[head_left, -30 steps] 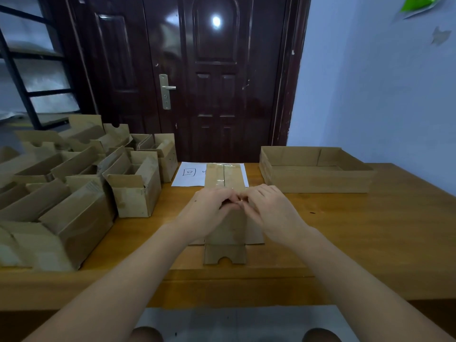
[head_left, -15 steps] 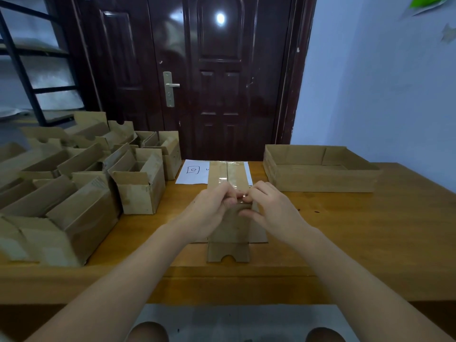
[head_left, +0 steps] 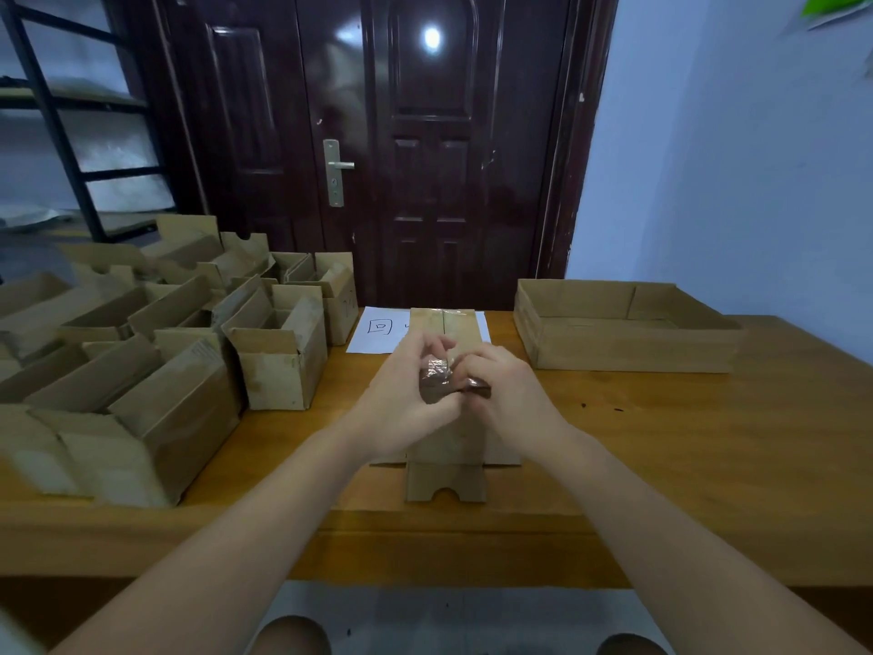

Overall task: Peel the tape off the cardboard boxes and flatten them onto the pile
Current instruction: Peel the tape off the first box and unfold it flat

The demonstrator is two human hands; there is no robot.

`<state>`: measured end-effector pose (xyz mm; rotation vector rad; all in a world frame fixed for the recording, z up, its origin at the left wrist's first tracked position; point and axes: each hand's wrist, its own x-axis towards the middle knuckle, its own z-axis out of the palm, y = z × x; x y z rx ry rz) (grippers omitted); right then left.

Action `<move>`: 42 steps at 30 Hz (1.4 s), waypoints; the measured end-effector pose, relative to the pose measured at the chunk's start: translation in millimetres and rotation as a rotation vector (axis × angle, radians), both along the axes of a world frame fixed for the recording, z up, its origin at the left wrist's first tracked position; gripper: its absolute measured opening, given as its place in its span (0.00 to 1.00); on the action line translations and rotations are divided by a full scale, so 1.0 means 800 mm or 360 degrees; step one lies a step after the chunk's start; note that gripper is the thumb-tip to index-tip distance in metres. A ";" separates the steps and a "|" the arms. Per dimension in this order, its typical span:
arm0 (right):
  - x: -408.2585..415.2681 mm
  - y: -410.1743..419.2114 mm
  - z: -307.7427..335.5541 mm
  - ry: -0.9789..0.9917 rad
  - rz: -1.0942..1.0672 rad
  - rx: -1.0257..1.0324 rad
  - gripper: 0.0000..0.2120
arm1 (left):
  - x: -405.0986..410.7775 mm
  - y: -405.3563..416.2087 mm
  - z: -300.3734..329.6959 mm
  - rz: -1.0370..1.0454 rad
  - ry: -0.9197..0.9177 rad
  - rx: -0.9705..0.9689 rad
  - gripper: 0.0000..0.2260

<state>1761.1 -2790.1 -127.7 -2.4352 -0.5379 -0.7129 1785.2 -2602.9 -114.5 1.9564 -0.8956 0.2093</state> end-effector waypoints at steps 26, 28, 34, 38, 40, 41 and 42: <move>-0.008 0.016 -0.003 -0.0294 -0.0136 -0.0484 0.04 | 0.006 0.025 -0.025 0.0511 -0.0988 0.0750 0.06; -0.007 0.017 -0.002 -0.0285 -0.0151 -0.0485 0.02 | 0.007 0.030 -0.017 0.0435 -0.0769 0.0735 0.07; -0.009 0.017 0.000 -0.0206 -0.0145 -0.0485 0.01 | 0.011 0.047 -0.025 0.0291 -0.0744 0.0710 0.10; -0.009 0.016 -0.003 -0.0156 -0.0150 -0.0467 0.01 | 0.012 0.045 -0.037 0.0370 -0.0917 0.0628 0.10; -0.013 0.018 -0.003 -0.0166 -0.0138 -0.0481 0.03 | 0.011 0.043 -0.038 0.0395 -0.0998 0.0631 0.10; -0.014 0.021 -0.003 -0.0181 -0.0147 -0.0498 0.06 | 0.011 0.041 -0.038 0.0411 -0.1002 0.0634 0.11; -0.015 0.025 -0.004 -0.0215 -0.0160 -0.0519 0.11 | 0.010 0.039 -0.037 0.0429 -0.0994 0.0631 0.11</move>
